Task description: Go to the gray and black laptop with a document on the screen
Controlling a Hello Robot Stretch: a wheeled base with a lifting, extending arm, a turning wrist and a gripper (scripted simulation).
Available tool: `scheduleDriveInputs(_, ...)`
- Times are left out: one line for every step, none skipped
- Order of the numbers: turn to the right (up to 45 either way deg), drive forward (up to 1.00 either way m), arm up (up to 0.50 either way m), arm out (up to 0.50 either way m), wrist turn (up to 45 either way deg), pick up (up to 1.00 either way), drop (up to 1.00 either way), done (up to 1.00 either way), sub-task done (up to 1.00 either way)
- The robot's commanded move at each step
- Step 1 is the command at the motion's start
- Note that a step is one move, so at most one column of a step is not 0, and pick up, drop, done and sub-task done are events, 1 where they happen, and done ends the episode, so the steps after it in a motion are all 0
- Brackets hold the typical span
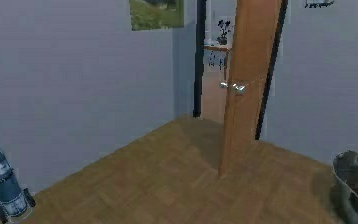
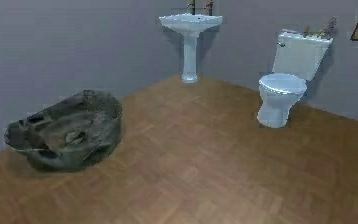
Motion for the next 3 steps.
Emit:
scheduleDriveInputs(0.0,1.00,0.00,0.00,0.0,0.00,0.00,0.00,0.00)
scheduleDriveInputs(0.0,0.35,0.00,0.00,0.0,0.00,0.00,0.00,0.00)
scheduleDriveInputs(15.0,0.00,0.00,0.00,0.0,0.00,0.00,0.00,0.00)
